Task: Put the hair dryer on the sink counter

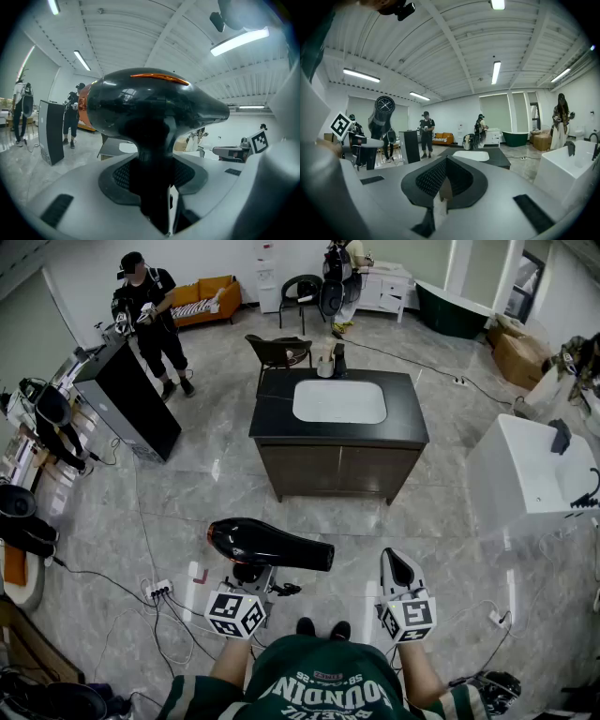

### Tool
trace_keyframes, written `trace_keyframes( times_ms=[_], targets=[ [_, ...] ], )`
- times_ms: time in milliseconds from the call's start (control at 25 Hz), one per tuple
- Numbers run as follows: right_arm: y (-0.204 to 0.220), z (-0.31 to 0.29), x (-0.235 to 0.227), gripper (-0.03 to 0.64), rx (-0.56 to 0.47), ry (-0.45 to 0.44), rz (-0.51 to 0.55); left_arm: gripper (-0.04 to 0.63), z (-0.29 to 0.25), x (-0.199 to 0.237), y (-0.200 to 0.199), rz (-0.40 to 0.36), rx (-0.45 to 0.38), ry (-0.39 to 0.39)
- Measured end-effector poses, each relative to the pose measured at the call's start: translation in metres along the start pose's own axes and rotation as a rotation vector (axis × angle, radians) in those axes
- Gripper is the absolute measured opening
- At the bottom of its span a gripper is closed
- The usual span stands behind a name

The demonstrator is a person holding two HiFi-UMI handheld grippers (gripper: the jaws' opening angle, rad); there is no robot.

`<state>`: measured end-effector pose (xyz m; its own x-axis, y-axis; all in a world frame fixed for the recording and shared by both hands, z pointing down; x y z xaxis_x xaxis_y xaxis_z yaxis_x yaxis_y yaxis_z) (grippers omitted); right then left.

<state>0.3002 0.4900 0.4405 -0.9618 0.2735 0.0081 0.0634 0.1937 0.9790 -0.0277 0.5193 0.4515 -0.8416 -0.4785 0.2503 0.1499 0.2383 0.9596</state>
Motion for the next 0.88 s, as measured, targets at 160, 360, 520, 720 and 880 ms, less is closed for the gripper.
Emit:
trace_keyframes(
  times_ms=[160, 360, 520, 720, 880],
  targets=[
    [0.000, -0.001, -0.001, 0.043, -0.004, -0.003, -0.019, 0.178, -0.003, -0.001, -0.001, -0.002, 0.003, 0.010],
    [0.003, 0.003, -0.005, 0.044, -0.005, 0.025, -0.031, 0.178, -0.006, -0.007, -0.001, -0.001, 0.005, 0.023],
    [0.003, 0.005, -0.004, 0.044, 0.002, 0.017, -0.028, 0.178, -0.008, -0.011, -0.003, 0.003, 0.007, 0.031],
    [0.006, 0.006, -0.005, 0.043, 0.010, 0.013, -0.032, 0.178, -0.012, -0.014, -0.004, 0.001, 0.006, 0.031],
    [0.009, 0.008, -0.011, 0.044, 0.015, 0.010, -0.037, 0.178, -0.012, -0.020, -0.003, 0.000, 0.005, 0.021]
  ],
)
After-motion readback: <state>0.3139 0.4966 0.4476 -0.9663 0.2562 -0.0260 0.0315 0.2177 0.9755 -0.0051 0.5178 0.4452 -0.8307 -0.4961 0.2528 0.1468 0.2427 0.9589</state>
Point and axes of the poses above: the fingertips, and each gripper's own axes: z backward along the fingers, x to its left, y out of its underside, the point moved 8 cm from there along z, backward along the fingers, and after that the axes turned 12 degrees about y, right-handed, at the moved point
